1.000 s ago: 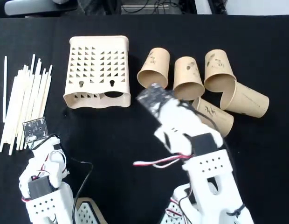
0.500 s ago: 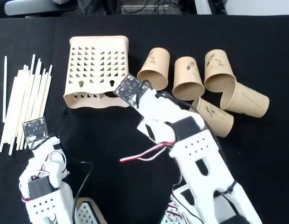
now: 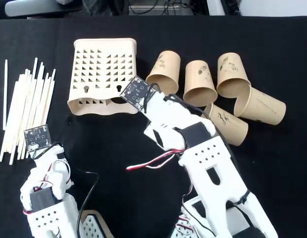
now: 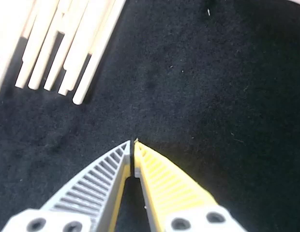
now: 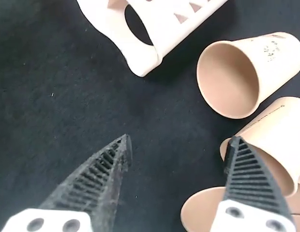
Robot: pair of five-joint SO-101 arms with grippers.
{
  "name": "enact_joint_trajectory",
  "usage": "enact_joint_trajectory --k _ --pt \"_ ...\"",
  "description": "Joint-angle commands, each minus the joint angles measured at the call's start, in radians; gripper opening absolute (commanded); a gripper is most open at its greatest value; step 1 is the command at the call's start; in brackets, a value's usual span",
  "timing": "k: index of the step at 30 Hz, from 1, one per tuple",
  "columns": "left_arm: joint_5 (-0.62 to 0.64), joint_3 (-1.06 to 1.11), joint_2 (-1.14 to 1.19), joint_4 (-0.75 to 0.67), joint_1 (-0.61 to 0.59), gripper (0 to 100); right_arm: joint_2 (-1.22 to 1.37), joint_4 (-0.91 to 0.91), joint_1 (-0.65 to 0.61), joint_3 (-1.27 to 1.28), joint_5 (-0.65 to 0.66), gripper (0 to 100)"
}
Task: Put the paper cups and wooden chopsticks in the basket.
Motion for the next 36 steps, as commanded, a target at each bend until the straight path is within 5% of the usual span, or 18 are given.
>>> enact_joint_trajectory --k 1,36 --pt "0.005 0.018 -0.009 0.012 -0.005 3 0.002 0.018 -0.012 -0.038 -0.011 31.9" --pt "0.005 0.018 -0.009 0.012 -0.005 3 0.005 0.04 -0.051 -0.143 -0.008 31.9"
